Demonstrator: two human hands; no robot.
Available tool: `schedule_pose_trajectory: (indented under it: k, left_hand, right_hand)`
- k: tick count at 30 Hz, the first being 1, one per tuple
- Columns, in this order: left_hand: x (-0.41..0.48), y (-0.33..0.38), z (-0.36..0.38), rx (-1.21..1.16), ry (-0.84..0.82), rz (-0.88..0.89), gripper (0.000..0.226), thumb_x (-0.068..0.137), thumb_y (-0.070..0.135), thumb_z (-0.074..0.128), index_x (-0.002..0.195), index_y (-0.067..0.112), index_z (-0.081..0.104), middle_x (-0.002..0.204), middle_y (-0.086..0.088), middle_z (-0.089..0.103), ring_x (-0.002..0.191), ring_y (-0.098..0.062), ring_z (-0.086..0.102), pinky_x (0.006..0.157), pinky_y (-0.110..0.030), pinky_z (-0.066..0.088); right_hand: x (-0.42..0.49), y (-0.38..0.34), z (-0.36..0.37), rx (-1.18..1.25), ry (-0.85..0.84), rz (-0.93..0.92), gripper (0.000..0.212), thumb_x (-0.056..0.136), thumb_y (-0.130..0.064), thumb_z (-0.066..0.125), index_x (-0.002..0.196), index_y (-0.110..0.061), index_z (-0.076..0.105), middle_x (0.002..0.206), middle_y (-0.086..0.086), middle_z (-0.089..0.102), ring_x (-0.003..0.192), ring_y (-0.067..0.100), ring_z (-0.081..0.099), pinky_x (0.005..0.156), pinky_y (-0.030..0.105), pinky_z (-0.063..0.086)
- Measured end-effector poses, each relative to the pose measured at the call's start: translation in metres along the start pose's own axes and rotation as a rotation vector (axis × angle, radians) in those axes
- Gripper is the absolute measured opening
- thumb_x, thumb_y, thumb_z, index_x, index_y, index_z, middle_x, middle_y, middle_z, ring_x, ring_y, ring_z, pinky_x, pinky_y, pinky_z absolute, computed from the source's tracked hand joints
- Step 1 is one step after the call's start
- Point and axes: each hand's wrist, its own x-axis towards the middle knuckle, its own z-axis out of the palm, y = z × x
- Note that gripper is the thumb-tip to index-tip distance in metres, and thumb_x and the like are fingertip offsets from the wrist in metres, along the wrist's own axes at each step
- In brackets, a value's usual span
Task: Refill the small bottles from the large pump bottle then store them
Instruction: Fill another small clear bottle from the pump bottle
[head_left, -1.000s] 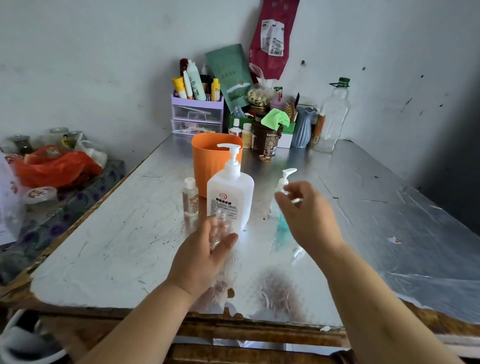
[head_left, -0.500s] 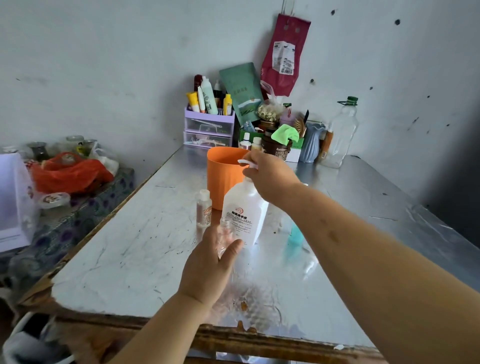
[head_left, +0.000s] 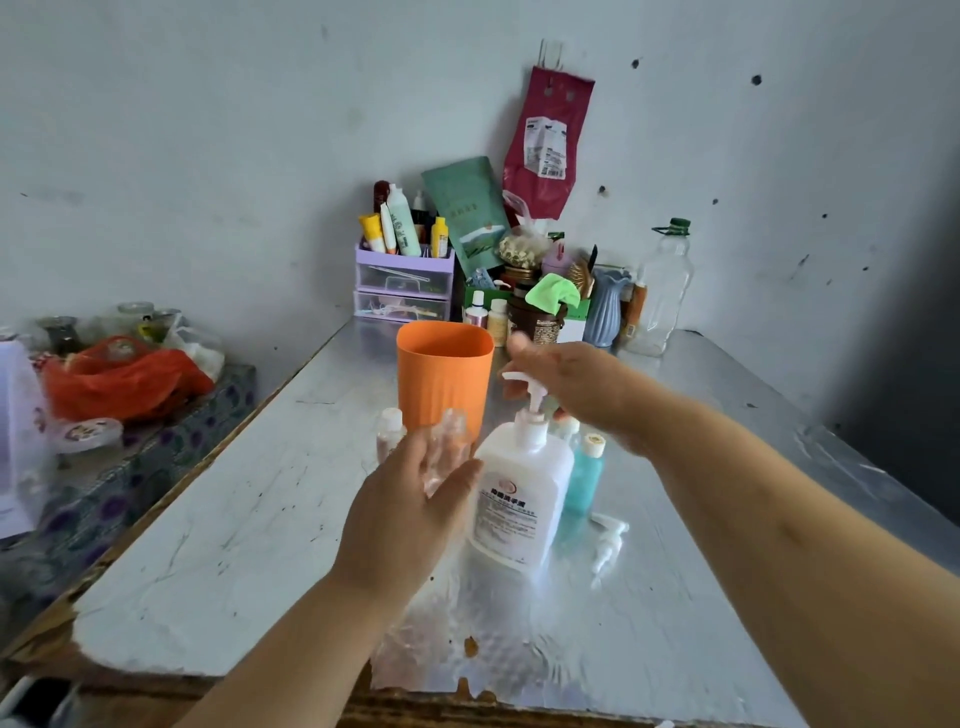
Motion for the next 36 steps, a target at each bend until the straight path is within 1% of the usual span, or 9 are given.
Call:
schedule_pose_trajectory:
  k: [2,5,8,10,16,24,27,30,36]
  left_hand:
    - [0.017,0.017,-0.006,0.084,-0.042,-0.009,0.048,0.090,0.060,0.051,0.125,0.028,0.051,0.122,0.007,0.066,0.103,-0.017,0.065,0.082,-0.031,0.053]
    - [0.039,0.034,-0.009,0.185,-0.110,-0.095,0.039,0.092,0.047,0.058,0.124,0.025,0.052,0.126,0.003,0.064,0.107,-0.021,0.062,0.084,-0.031,0.049]
    - [0.049,0.038,-0.007,0.232,-0.155,-0.142,0.039,0.092,0.043,0.060,0.125,0.024,0.052,0.126,0.001,0.064,0.107,-0.023,0.062,0.088,-0.035,0.050]
    - [0.052,0.039,-0.006,0.259,-0.178,-0.143,0.040,0.092,0.042,0.061,0.126,0.023,0.052,0.126,-0.001,0.064,0.108,-0.025,0.062,0.090,-0.039,0.051]
    - [0.061,0.043,-0.004,0.267,-0.186,-0.148,0.040,0.091,0.043,0.061,0.125,0.024,0.051,0.123,0.001,0.063,0.104,-0.024,0.062,0.089,-0.041,0.051]
    - [0.066,0.041,-0.002,0.172,-0.215,-0.104,0.035,0.090,0.036,0.065,0.122,0.028,0.053,0.124,0.004,0.063,0.112,-0.022,0.060,0.096,-0.045,0.048]
    - [0.066,0.040,-0.002,0.125,-0.206,-0.061,0.035,0.091,0.031,0.066,0.123,0.027,0.054,0.125,0.005,0.063,0.112,-0.019,0.059,0.094,-0.041,0.049]
    - [0.067,0.039,-0.001,0.083,-0.192,-0.022,0.034,0.090,0.029,0.067,0.122,0.028,0.057,0.122,0.006,0.065,0.108,-0.017,0.061,0.089,-0.036,0.049]
    - [0.069,0.036,-0.004,0.099,-0.196,0.005,0.032,0.090,0.032,0.067,0.120,0.030,0.058,0.119,0.009,0.064,0.103,-0.014,0.061,0.080,-0.028,0.045]
  right_hand:
    - [0.011,-0.005,0.005,0.118,0.114,0.081,0.058,0.099,-0.053,0.027,0.114,-0.011,0.064,0.106,0.001,0.068,0.099,0.020,0.059,0.082,0.035,0.048]
    - [0.025,-0.015,0.018,0.006,0.187,0.077,0.047,0.104,-0.032,0.023,0.127,-0.004,0.052,0.120,0.022,0.061,0.108,0.037,0.058,0.094,0.047,0.048]
    - [0.032,-0.015,0.023,0.049,0.167,0.133,0.041,0.104,-0.020,0.025,0.135,-0.002,0.045,0.113,0.023,0.061,0.088,0.029,0.060,0.073,0.032,0.052]
    - [0.034,-0.014,0.024,0.088,0.177,0.154,0.038,0.104,-0.018,0.026,0.132,-0.002,0.047,0.101,0.016,0.059,0.078,0.023,0.056,0.061,0.026,0.045]
    - [0.038,-0.010,0.024,0.177,0.163,0.240,0.044,0.103,-0.029,0.024,0.113,-0.002,0.058,0.080,0.014,0.066,0.058,0.019,0.055,0.051,0.027,0.036]
    - [0.042,-0.003,0.025,0.104,0.161,0.200,0.043,0.103,-0.024,0.025,0.113,-0.002,0.060,0.102,0.021,0.069,0.074,0.023,0.057,0.068,0.032,0.046]
    - [0.045,0.001,0.026,0.186,0.170,0.241,0.044,0.101,-0.028,0.025,0.096,-0.007,0.063,0.103,0.019,0.070,0.074,0.022,0.056,0.059,0.028,0.040]
    - [0.048,0.006,0.025,0.153,0.160,0.232,0.045,0.102,-0.030,0.024,0.085,-0.009,0.060,0.098,0.019,0.070,0.075,0.022,0.053,0.063,0.031,0.039]
    - [0.052,0.008,0.025,0.133,0.158,0.197,0.044,0.103,-0.026,0.023,0.106,-0.003,0.061,0.108,0.022,0.067,0.087,0.027,0.057,0.069,0.034,0.043]
